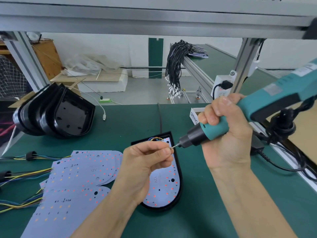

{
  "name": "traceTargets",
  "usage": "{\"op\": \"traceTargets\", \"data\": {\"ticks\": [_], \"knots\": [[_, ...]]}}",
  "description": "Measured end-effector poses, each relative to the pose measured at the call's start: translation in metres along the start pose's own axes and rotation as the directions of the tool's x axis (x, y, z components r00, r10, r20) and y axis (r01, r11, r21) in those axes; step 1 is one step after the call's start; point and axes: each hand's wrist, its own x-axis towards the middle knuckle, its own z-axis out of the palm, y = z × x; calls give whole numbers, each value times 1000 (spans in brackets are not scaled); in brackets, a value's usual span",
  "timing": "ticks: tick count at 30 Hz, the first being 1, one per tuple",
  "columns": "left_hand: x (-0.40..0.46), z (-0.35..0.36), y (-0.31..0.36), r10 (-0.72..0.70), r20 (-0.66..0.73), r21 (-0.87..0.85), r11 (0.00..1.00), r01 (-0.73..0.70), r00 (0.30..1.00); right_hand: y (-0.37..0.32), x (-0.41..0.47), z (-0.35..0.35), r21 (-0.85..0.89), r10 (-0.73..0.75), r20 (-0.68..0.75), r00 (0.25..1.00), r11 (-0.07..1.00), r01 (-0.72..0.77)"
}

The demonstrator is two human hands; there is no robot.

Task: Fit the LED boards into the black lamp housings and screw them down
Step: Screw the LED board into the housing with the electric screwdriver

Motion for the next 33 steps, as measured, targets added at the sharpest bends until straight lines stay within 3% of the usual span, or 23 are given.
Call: {"op": "traceTargets", "data": {"ticks": [23,33], "knots": [[2,1,0,89,-1,71,994,-89,996,4,6,-5,29,16,-57,998,999,-14],[4,-6,-3,-29,23,45,999,28,999,6,11,-6,26,18,-60,998,1000,-16]]}}
